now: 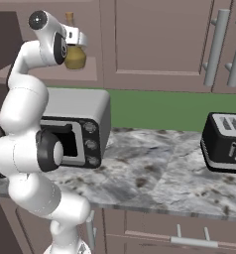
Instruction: Move the mustard and oil and vinegar bottle from the cabinet to the dining counter.
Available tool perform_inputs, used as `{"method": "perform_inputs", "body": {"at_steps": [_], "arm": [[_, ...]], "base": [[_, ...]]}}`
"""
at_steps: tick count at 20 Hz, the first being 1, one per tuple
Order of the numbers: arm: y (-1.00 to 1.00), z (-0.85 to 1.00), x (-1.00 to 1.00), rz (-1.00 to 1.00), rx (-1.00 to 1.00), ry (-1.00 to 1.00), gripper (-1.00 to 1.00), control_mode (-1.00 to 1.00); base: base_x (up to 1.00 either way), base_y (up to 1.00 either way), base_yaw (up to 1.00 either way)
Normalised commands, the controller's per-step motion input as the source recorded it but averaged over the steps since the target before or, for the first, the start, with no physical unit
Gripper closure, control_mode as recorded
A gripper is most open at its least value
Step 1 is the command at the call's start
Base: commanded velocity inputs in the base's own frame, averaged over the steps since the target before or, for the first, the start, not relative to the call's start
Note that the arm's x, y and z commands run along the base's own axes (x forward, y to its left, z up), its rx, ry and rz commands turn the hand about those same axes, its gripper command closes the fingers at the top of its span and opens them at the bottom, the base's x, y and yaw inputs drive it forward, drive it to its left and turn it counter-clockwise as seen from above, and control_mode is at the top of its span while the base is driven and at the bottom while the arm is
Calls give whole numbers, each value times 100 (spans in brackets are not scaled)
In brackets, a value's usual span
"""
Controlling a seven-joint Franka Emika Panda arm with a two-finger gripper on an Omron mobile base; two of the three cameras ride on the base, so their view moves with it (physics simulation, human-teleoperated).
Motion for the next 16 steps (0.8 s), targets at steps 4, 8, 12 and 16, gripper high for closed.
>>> {"method": "perform_inputs", "body": {"at_steps": [4, 8, 12, 16], "arm": [[0, 0, 14, 0, 0, -4, -100, -100], [5, 0, 23, 0, 0, -2, -100, -100], [3, -2, 29, -1, -2, -2, -100, -100], [1, 0, 23, -1, -1, -2, -100, -100]], "base": [[0, 0, 0], [0, 0, 0], [0, 0, 0], [0, 0, 0]]}}
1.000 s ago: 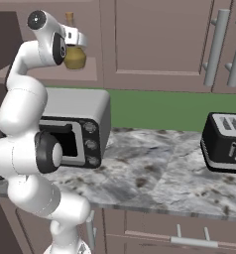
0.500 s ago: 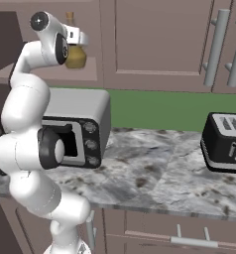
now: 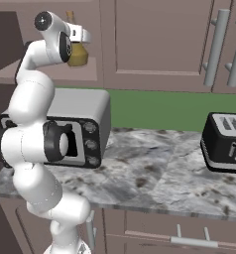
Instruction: Move the mustard and oil and vinegar bottle from the cabinet to the dining counter.
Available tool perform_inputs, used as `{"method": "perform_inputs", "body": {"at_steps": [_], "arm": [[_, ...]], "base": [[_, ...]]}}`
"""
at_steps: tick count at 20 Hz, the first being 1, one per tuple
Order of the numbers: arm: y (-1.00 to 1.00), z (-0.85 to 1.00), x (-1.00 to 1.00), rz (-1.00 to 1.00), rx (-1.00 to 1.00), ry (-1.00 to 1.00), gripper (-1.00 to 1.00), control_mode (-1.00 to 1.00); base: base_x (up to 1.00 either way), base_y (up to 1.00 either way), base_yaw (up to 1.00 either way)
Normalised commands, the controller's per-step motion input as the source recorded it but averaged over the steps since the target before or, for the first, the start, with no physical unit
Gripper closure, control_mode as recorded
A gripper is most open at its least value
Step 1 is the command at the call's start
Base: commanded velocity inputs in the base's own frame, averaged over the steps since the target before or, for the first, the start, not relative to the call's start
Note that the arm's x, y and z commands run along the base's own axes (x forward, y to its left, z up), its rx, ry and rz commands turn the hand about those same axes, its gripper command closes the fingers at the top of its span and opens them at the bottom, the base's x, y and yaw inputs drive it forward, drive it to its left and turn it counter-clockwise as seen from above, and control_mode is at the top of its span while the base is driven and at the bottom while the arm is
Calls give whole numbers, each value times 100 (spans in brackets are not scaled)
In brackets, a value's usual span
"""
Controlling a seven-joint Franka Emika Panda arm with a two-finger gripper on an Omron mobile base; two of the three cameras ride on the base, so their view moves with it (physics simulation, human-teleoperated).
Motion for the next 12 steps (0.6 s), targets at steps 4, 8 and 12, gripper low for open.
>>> {"method": "perform_inputs", "body": {"at_steps": [4, 8, 12], "arm": [[3, -3, 11, -1, 0, -1, -100, -100], [8, -10, 14, -2, 0, -1, -100, -100], [12, -20, 12, -3, 0, -1, -100, -100]], "base": [[0, 0, 0], [0, 0, 0], [0, 0, 0]]}}
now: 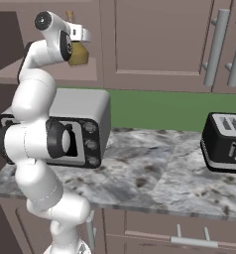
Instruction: Move the mustard and oil and vinegar bottle from the cabinet to the dining counter.
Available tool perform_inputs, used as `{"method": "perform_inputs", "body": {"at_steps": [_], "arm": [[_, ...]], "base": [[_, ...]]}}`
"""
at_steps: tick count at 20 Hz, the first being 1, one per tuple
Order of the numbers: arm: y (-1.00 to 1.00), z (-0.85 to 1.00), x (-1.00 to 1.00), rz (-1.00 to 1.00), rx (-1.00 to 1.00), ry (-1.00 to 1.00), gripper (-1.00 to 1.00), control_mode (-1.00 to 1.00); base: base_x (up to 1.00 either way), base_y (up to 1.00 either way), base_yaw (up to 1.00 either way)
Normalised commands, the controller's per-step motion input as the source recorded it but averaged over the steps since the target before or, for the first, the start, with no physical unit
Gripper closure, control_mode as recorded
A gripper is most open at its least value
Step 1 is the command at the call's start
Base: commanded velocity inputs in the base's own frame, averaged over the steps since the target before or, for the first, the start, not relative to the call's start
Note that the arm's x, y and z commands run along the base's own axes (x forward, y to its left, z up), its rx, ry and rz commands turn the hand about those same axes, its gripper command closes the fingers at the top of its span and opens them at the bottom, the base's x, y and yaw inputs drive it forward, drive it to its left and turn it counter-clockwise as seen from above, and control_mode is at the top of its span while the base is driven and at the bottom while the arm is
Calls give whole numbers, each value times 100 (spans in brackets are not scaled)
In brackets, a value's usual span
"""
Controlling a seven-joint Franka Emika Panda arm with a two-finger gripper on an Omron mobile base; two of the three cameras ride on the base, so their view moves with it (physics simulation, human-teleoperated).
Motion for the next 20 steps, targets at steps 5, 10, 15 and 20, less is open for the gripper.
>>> {"method": "perform_inputs", "body": {"at_steps": [5, 10, 15, 20], "arm": [[4, -21, 18, -2, 0, -1, -100, -100], [1, -17, 20, 0, 0, -1, 100, -100], [0, -25, 12, 0, 2, 0, 100, -100], [-1, -28, -4, 0, 7, -1, 100, -100]], "base": [[0, 0, 0], [0, 0, 0], [0, 0, 0], [0, 0, 0]]}}
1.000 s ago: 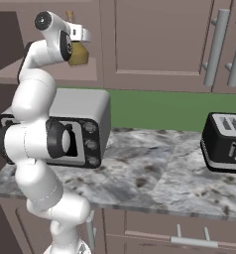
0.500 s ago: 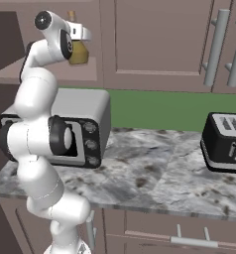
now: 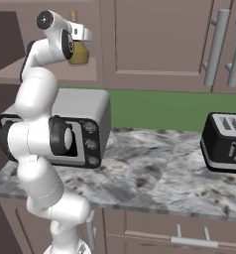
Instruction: Move the mustard and oil and vinegar bottle from the cabinet to the dining counter.
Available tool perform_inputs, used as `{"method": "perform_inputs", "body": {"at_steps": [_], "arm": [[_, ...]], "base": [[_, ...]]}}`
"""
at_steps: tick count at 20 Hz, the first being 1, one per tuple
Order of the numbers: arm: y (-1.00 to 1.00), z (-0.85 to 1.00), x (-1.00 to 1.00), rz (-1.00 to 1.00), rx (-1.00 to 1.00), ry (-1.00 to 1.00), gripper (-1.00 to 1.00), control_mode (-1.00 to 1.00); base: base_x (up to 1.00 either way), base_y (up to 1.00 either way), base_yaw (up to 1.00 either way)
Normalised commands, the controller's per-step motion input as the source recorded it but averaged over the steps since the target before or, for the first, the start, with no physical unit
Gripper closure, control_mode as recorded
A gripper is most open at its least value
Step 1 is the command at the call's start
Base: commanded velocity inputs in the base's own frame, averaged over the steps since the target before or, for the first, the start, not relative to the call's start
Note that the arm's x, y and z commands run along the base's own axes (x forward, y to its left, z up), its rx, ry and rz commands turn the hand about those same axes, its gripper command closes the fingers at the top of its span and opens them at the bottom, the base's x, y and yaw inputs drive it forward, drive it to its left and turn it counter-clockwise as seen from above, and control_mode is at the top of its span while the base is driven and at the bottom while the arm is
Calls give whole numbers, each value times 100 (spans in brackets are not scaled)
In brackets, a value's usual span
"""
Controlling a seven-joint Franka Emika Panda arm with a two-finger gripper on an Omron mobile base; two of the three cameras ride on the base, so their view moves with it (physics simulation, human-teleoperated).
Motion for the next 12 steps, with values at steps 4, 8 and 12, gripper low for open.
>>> {"method": "perform_inputs", "body": {"at_steps": [4, 8, 12], "arm": [[0, -38, -47, 0, 4, -8, 100, -100], [0, -38, -65, 0, 3, -19, 100, -100], [-1, -23, -65, 0, 5, -22, 100, -100]], "base": [[0, 0, 0], [0, 0, 0], [0, 0, 0]]}}
